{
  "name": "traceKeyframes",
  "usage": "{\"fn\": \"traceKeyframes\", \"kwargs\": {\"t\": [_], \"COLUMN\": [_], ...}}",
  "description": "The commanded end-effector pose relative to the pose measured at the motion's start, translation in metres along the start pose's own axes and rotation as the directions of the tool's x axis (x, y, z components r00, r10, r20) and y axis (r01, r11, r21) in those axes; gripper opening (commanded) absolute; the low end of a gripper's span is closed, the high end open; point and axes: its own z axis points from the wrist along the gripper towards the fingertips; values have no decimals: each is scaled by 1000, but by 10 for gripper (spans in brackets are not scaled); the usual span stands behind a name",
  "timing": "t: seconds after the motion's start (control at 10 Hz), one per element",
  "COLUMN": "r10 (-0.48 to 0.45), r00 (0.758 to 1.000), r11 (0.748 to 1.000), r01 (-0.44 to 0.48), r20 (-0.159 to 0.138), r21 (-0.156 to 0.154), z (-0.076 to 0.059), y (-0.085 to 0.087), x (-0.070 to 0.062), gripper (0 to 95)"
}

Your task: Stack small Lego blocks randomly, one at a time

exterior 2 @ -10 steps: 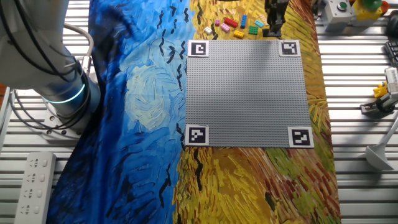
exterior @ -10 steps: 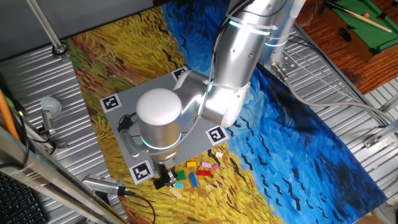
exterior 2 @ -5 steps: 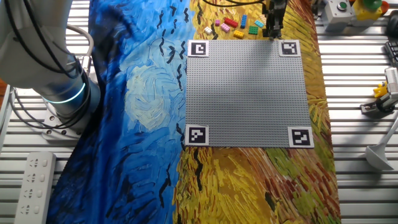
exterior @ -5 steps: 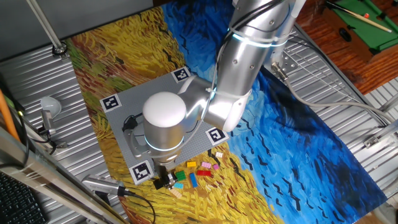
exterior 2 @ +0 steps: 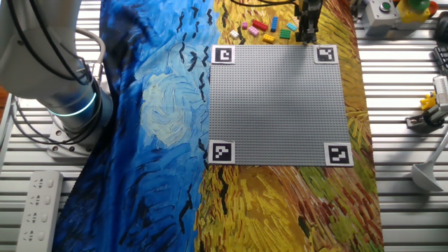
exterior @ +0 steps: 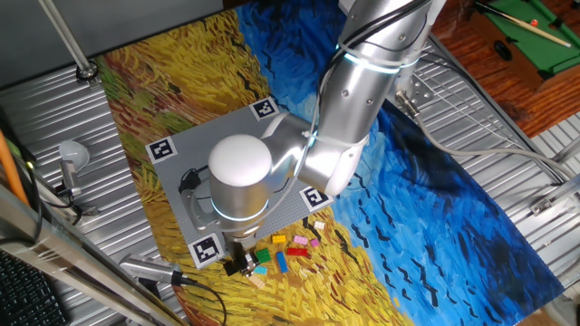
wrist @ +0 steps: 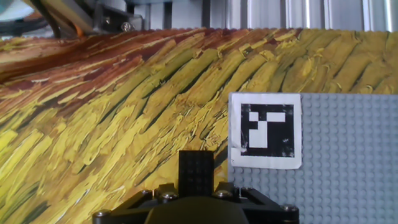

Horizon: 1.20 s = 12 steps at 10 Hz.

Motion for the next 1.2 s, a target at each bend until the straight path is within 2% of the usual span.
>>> {"fn": "traceKeyframes", "kwargs": {"t": [0.1,0.3,0.4,0.7,1.2], "r10": [-5,-21,-27,-54,-79], "r00": [1000,1000,1000,999,996], "r11": [1000,1000,1000,998,997], "r01": [5,21,27,54,80], "r20": [0,-4,-4,-10,-48], "r21": [-1,11,13,16,6], "z": [1,1,1,0,-13], "y": [1,1,1,1,-2], "x": [0,-1,-2,-2,-5], "gripper": [190,190,0,0,0]}}
